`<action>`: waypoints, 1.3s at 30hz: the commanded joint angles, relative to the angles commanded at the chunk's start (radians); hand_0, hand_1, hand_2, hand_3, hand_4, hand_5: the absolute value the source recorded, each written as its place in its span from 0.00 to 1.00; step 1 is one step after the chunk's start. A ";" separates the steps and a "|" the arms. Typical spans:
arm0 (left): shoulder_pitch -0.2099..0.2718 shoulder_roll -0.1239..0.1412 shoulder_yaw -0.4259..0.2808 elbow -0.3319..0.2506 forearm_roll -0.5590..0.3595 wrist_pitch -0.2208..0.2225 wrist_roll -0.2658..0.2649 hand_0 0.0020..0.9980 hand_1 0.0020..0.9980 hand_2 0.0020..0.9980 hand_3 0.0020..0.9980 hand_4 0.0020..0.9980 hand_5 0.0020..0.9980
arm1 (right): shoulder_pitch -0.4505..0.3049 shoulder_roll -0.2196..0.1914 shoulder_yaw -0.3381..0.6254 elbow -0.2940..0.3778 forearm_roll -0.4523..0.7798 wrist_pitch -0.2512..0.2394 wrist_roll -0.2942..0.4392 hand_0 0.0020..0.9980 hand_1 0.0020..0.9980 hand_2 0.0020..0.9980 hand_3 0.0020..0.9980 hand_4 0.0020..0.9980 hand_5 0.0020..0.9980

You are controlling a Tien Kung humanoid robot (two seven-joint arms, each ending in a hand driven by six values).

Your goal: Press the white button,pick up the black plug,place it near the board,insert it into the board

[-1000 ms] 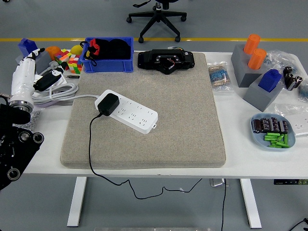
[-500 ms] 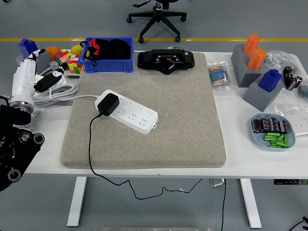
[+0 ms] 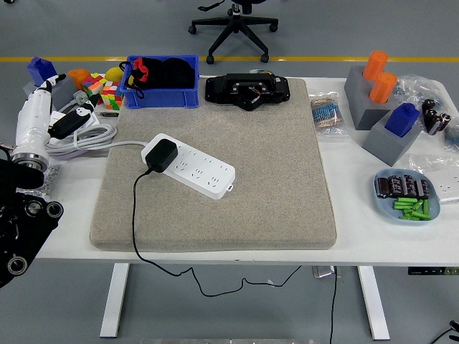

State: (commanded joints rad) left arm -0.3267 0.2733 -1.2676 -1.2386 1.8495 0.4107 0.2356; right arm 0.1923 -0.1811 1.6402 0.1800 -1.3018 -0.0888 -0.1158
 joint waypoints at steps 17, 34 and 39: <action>0.074 -0.012 -0.094 -0.065 -0.077 0.008 -0.048 1.00 0.98 0.93 0.86 0.82 0.66 | 0.006 -0.002 -0.023 0.000 0.006 0.010 -0.013 0.63 0.60 0.59 0.58 0.64 0.38; 0.066 0.000 -0.110 -0.087 -0.092 -0.028 -0.015 1.00 0.97 0.91 0.85 0.79 0.51 | 0.017 -0.007 -0.058 0.000 0.020 0.016 -0.018 0.63 0.60 0.59 0.58 0.65 0.38; 0.068 0.002 -0.110 -0.088 -0.094 -0.032 -0.012 1.00 0.97 0.92 0.85 0.79 0.50 | 0.015 -0.010 -0.062 0.000 0.020 0.017 -0.018 0.63 0.60 0.59 0.58 0.65 0.38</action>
State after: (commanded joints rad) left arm -0.2583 0.2752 -1.3778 -1.3262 1.7553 0.3791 0.2237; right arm 0.2077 -0.1912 1.5778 0.1800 -1.2820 -0.0723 -0.1335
